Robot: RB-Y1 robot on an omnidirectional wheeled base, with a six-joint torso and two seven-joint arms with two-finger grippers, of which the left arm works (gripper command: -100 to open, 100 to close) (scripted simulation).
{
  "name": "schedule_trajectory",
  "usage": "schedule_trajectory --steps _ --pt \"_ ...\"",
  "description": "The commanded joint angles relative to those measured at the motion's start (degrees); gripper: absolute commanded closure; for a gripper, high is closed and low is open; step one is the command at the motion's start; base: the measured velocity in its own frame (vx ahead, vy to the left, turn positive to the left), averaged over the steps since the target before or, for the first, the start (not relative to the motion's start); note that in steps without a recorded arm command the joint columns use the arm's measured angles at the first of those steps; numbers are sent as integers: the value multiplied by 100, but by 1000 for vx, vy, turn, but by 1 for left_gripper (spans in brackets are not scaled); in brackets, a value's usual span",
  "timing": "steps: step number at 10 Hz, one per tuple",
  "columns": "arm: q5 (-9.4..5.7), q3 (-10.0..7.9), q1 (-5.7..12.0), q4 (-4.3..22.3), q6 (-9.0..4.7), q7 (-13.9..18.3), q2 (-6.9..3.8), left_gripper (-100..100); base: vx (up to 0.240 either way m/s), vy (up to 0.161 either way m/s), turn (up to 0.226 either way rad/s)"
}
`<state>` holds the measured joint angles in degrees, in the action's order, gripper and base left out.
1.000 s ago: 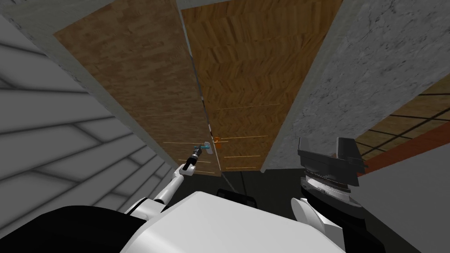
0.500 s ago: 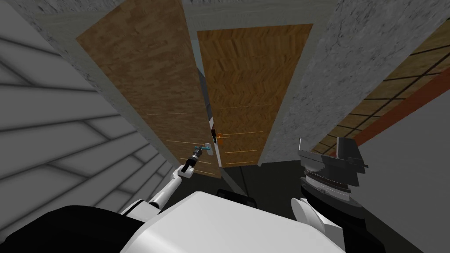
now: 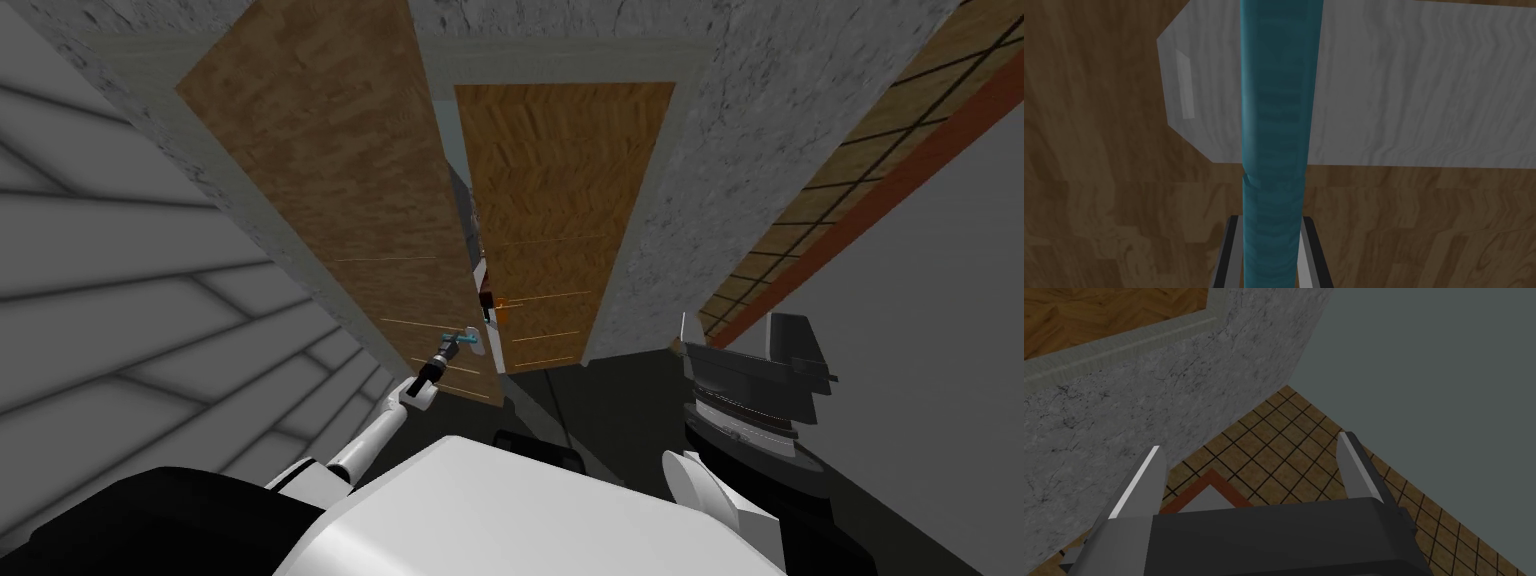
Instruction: Pull the door open
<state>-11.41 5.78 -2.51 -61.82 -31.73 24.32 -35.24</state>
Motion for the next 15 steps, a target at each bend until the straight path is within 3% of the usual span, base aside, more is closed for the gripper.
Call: schedule_trajectory --steps 1,5,6,7,8,12,15 --pt "24 174 -108 -75 -151 132 -93 100 -182 77 -108" --pt "47 428 -295 -183 -454 384 -347 100 -204 95 -106" --pt "30 347 -254 -119 -395 347 -353 100 -90 37 -7" --pt "34 434 -352 -102 -579 440 -461 100 -175 61 -138" --pt "34 453 -375 -103 -625 461 -487 100 -218 96 -157" --pt "35 634 -581 -110 -1050 652 -733 100 -192 88 -143" --pt "35 737 -700 -114 -1295 763 -875 100 -177 98 -108"
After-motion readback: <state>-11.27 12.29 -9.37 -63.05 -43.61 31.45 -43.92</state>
